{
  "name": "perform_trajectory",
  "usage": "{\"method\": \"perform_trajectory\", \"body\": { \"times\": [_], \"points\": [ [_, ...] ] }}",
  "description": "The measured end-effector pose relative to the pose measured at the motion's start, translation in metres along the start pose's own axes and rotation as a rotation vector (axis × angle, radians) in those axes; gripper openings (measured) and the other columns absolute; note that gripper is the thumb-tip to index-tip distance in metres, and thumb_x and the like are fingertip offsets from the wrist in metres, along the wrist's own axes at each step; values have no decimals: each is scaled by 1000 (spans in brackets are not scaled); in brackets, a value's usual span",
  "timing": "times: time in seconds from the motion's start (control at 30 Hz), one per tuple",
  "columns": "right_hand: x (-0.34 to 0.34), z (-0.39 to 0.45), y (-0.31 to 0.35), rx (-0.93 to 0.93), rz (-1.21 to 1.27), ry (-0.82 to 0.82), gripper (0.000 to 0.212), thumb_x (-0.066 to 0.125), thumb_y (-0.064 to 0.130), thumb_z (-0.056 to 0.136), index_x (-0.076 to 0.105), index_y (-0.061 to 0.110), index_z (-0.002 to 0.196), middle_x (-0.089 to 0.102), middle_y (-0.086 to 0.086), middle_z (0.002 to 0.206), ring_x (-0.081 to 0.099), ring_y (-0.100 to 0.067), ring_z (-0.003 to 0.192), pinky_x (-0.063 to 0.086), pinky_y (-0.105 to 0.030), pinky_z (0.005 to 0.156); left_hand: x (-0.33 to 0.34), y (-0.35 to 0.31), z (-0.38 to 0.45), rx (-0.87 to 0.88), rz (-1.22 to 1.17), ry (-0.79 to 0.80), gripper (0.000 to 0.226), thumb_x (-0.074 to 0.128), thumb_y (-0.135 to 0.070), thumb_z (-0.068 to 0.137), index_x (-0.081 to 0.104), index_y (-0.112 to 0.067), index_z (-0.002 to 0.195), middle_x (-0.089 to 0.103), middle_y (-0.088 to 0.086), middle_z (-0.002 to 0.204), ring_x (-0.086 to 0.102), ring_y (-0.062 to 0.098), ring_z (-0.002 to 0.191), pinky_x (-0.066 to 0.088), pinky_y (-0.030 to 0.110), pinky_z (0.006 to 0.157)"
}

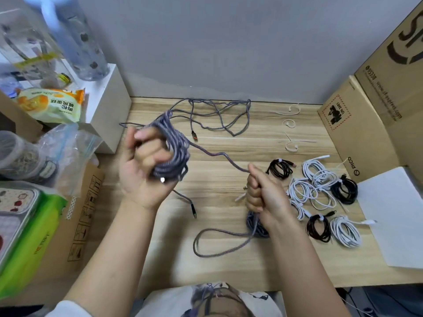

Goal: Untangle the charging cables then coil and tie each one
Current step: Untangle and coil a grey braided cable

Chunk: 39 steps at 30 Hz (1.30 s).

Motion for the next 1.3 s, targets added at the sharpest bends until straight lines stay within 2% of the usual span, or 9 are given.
{"method": "perform_trajectory", "body": {
  "times": [0.17,0.43,0.57,0.73,0.83,0.93,1.03,1.17,1.3],
  "points": [
    [9,-19,1,-11,-534,146,55,51,37,93,39,19,42,24,3,40,16,-6,34,9,-15,38,-16,-22,22,331,34,-393,14,61,-9,87,54,3,85,48,8,54,50,21,49,42,27,82],
    [38,-45,14,-285,-946,292,54,54,40,92,41,18,45,32,2,44,26,-5,37,21,-17,43,-47,-9,18,346,696,-652,20,47,-23,90,56,-5,92,46,-8,51,44,6,44,47,20,60],
    [41,-50,18,-305,-942,312,47,56,34,91,43,18,49,30,9,42,28,-5,36,20,-16,41,-49,-1,11,177,1230,-666,14,56,-22,90,58,-9,95,55,-6,53,51,9,46,37,25,56],
    [40,-53,26,-335,-681,276,42,64,23,88,49,15,49,39,11,35,34,-1,36,26,-12,44,-38,26,7,-313,1640,-349,35,42,-26,96,56,6,94,54,-1,47,46,7,39,31,12,42],
    [37,-51,29,-490,-558,174,35,69,27,76,56,5,52,49,-4,43,40,-6,47,34,-25,53,-30,36,4,-557,1589,-211,58,27,-54,96,64,-13,76,47,-3,39,39,13,39,33,16,46],
    [31,-50,31,-598,-519,82,31,77,23,74,59,9,52,53,3,42,42,-6,46,36,-22,50,-25,38,0,-743,1371,-47,74,39,-74,81,64,-4,82,42,-5,38,34,16,42,40,25,56],
    [26,-46,37,-662,-504,10,28,75,36,69,61,18,53,50,4,50,40,-6,51,32,-21,51,-19,38,-6,-782,1112,90,47,65,-57,77,64,-10,76,39,-7,37,35,13,40,42,19,52],
    [29,-43,34,-713,-578,72,27,57,35,83,57,23,59,46,17,47,38,1,49,28,-13,52,-17,35,-10,-652,910,166,18,66,-33,81,66,-16,74,31,-2,38,36,7,33,37,20,44],
    [27,-39,32,-703,-620,109,33,53,47,84,54,25,60,43,16,47,37,-1,50,27,-19,53,-3,39,-4,-502,452,326,19,45,-16,96,59,-3,97,28,-5,43,25,11,35,44,26,73]
  ]
}}
Point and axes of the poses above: each hand's wrist, its own z-axis towards the middle knuckle, its own x-axis out of the palm, y = z × x, the point moved 3 cm from there along z, towards the middle knuckle
